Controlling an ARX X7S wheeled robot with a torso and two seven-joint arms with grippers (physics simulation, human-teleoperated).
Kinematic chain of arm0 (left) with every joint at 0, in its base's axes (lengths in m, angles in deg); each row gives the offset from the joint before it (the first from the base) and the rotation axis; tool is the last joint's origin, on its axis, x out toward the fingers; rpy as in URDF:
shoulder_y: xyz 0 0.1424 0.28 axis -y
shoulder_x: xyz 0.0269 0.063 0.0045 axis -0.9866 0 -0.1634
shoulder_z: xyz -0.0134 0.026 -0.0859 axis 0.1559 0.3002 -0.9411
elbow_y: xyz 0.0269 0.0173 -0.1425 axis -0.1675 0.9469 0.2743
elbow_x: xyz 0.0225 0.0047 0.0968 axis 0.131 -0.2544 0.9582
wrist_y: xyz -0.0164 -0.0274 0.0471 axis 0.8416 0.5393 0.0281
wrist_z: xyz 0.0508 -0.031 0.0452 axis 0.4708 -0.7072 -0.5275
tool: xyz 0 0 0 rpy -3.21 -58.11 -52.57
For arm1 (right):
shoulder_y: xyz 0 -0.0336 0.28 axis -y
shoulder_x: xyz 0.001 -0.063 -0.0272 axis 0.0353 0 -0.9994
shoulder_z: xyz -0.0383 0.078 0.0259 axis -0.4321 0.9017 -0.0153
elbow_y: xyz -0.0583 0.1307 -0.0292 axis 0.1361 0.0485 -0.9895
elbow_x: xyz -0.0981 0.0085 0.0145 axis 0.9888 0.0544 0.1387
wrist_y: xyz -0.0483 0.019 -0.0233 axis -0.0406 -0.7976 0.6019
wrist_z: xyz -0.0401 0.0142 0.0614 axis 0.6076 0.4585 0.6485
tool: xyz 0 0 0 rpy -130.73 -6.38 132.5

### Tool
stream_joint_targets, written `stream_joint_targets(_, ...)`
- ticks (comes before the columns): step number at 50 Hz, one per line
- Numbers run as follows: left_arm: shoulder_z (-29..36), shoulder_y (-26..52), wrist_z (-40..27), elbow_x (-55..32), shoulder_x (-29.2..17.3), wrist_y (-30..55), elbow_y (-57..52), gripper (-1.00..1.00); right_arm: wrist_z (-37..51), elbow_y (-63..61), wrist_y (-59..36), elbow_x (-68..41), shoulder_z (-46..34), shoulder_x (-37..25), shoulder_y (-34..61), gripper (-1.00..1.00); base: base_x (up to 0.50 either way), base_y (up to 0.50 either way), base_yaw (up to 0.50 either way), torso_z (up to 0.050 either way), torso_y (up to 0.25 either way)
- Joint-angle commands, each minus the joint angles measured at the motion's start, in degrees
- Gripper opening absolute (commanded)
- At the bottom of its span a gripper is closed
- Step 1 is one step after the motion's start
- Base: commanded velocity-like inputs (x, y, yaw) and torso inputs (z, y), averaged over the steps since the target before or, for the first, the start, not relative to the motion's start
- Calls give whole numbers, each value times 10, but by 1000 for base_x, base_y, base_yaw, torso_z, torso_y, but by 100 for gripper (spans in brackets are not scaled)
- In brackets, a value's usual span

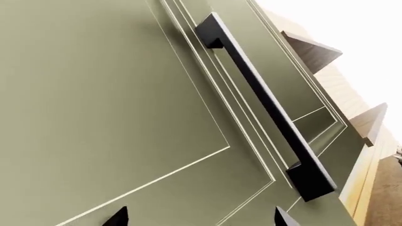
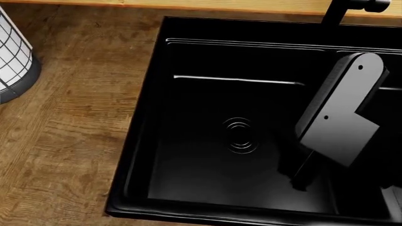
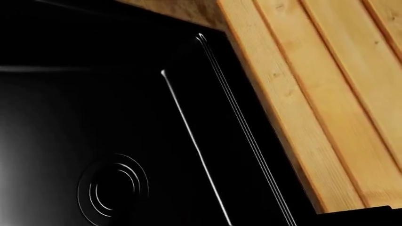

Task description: Pick the broccoli, avocado from the counter and place them in the cabinet. Then close the cabinet.

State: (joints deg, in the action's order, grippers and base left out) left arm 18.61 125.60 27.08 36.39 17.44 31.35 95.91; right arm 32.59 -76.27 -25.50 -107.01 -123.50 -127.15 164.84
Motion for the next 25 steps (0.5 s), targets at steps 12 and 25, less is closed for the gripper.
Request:
stream_joint_targets(12,35,0,-52,60,0,22,398,100,-10,-4,-7,-11,1,-7,30,100,3,0,0,0,-5)
stream_joint_targets(25,37,0,-100,144,0,54,456,100,-8,-2,-8,-11,-7,-1,32,100,2,1,2,0,-5)
